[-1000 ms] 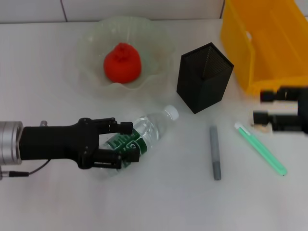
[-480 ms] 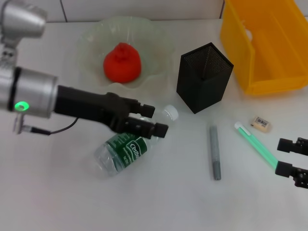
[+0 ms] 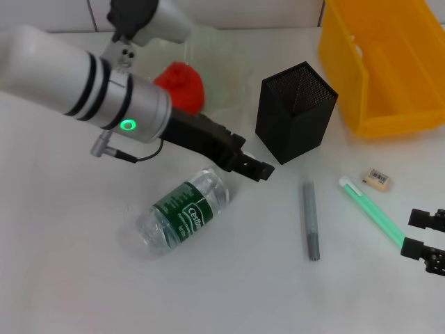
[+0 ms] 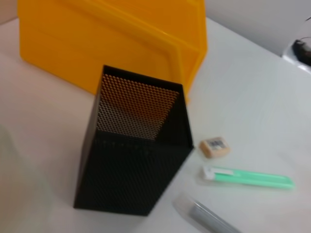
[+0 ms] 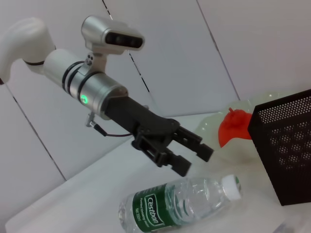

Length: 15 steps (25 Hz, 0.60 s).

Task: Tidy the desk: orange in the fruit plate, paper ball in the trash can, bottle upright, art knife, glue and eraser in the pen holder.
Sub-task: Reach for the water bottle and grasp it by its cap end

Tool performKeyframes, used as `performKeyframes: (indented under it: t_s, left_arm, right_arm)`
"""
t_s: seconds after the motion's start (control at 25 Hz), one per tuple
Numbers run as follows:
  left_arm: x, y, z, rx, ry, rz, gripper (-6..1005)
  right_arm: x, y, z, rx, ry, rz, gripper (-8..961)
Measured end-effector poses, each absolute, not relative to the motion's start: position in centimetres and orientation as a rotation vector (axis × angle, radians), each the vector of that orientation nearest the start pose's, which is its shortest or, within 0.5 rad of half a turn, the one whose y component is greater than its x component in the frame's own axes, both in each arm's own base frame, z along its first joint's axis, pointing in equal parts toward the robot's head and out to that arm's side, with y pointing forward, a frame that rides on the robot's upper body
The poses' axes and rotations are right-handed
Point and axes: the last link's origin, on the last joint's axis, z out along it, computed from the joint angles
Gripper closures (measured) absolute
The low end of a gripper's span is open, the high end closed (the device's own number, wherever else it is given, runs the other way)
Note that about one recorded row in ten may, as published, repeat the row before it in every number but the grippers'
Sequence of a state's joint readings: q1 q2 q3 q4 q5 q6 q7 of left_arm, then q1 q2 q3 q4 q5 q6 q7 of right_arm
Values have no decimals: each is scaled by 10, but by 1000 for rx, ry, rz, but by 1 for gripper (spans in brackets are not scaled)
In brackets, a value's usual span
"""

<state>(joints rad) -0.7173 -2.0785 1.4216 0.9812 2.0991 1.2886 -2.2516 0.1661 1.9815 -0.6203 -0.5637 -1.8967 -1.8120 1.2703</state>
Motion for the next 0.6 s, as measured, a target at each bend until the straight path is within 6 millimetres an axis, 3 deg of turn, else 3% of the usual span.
performKeyframes:
  t_s: [0.24, 0.6]
  left_arm:
    - [-134, 377, -77, -2848, -736, 28, 158]
    - [-149, 377, -91, -2798, -667, 116, 158]
  right_arm:
    - [348, 206, 39, -2561, 891, 896, 252]
    - [347, 206, 38, -2563, 894, 904, 252]
